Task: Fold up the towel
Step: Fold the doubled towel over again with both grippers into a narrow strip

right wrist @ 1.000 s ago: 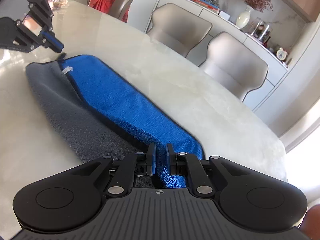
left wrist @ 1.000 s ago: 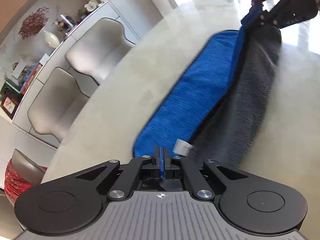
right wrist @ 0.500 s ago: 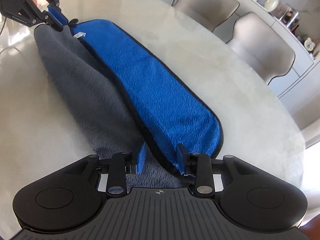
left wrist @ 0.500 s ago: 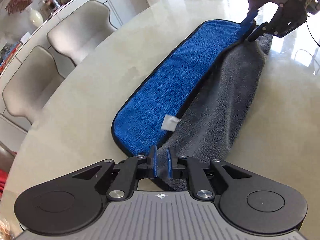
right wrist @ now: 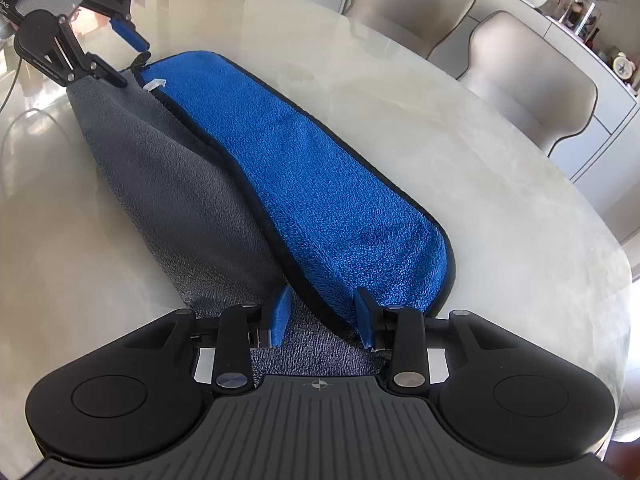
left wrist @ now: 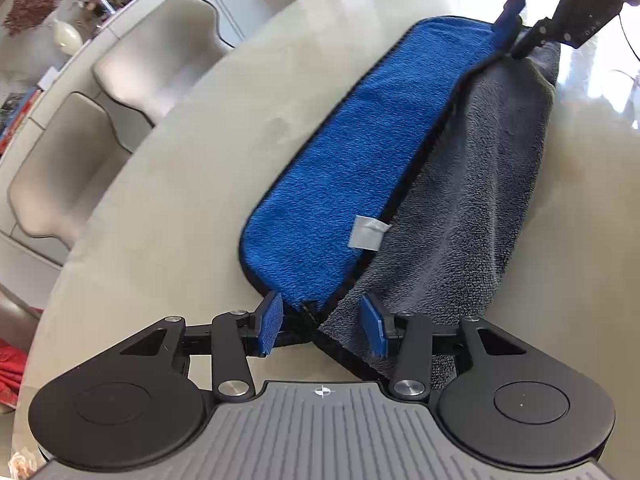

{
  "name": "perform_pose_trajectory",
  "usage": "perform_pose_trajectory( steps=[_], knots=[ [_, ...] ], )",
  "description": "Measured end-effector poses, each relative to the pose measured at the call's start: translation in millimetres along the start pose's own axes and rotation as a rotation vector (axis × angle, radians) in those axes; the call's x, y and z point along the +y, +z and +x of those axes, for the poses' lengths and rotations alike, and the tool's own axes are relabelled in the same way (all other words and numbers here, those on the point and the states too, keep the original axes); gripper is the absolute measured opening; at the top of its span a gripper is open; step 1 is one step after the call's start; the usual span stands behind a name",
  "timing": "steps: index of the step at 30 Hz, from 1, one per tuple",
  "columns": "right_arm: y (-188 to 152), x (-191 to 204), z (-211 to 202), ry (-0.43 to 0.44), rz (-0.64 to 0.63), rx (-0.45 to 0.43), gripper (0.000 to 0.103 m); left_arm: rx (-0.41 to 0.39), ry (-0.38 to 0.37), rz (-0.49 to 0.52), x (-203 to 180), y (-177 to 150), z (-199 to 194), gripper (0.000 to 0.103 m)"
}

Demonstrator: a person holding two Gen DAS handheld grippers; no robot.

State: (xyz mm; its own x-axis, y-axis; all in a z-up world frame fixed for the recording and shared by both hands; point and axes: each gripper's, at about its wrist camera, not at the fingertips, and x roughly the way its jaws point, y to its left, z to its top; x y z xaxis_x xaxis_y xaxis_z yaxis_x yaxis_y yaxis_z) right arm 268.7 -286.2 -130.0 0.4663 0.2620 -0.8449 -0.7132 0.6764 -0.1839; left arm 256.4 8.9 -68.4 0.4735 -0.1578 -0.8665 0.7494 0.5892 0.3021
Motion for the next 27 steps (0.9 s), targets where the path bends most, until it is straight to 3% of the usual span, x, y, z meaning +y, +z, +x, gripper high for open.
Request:
perform_pose_trajectory(
  steps=[4,11,12,14,16,21,24,27],
  knots=[
    [-1.0,-0.9,-0.5,0.0,0.001,-0.005,0.037,0.017,-0.071,-0.051,8.2,0.3,0.4,0.028],
    [-2.5,0.0,0.6,-0.009,0.003,-0.016,0.038,0.026,-0.052,0.017,-4.3,3.5,2.5,0.0],
    [-2.9,1.4,1.1,-0.013,-0.001,-0.017,0.037,0.025,-0.036,0.034,-8.2,4.2,2.5,0.0],
    [-2.6,4.2,0.7,-0.008,-0.016,-0.018,0.023,0.017,0.001,0.055,-14.2,5.8,1.1,0.0],
    [-3.9,9.3,-1.4,-0.004,-0.037,-0.016,0.016,0.009,0.008,0.034,-10.7,6.8,-2.2,0.0],
    [-8.7,9.6,-3.9,-0.001,-0.04,-0.013,0.015,-0.003,0.022,0.029,-3.4,6.8,-5.3,0.0],
    [-9.3,6.6,-2.1,0.003,-0.024,-0.014,0.016,-0.006,0.033,0.003,2.9,3.6,-3.7,0.009],
    [-7.7,7.4,-0.3,0.002,-0.027,-0.013,0.016,-0.003,0.015,-0.012,5.9,-0.7,0.4,0.027]
  ],
)
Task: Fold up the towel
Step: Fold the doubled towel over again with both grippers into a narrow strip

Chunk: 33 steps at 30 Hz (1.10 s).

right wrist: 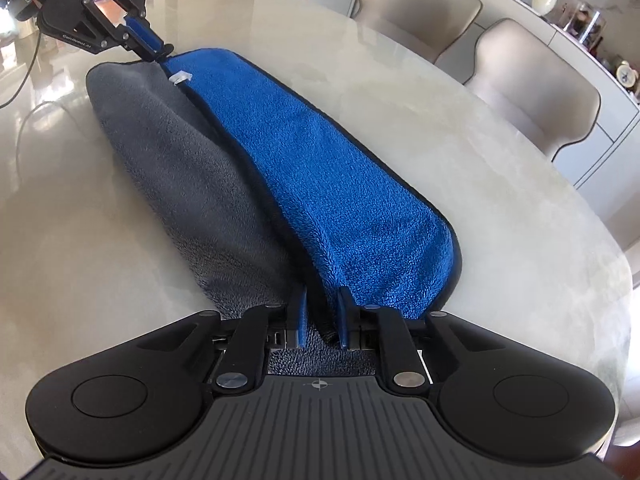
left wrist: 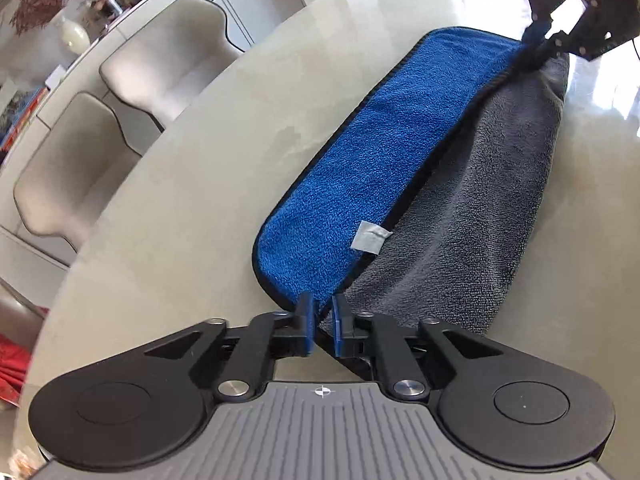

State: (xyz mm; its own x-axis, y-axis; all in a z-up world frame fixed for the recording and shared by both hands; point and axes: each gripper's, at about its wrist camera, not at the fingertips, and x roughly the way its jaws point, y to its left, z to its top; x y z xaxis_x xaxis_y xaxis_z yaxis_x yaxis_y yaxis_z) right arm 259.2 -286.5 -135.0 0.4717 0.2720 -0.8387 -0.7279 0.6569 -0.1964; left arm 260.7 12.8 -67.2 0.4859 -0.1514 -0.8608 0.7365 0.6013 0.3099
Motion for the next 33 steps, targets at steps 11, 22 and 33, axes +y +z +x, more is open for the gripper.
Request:
perform_pose_trajectory(
  steps=[11,22,33],
  knots=[
    [2.0,-5.1,2.5,0.029,0.012,0.001,0.02,0.04,-0.016,0.006,8.2,6.8,8.3,0.024],
    [-2.3,-2.7,1.2,0.016,0.017,-0.02,0.019,0.036,-0.047,0.044,-2.9,7.7,6.9,0.0],
    [7.4,-16.3,-19.7,-0.082,0.042,-0.109,0.011,-0.046,0.042,-0.003,11.8,15.9,-13.5,0.0]
  ],
)
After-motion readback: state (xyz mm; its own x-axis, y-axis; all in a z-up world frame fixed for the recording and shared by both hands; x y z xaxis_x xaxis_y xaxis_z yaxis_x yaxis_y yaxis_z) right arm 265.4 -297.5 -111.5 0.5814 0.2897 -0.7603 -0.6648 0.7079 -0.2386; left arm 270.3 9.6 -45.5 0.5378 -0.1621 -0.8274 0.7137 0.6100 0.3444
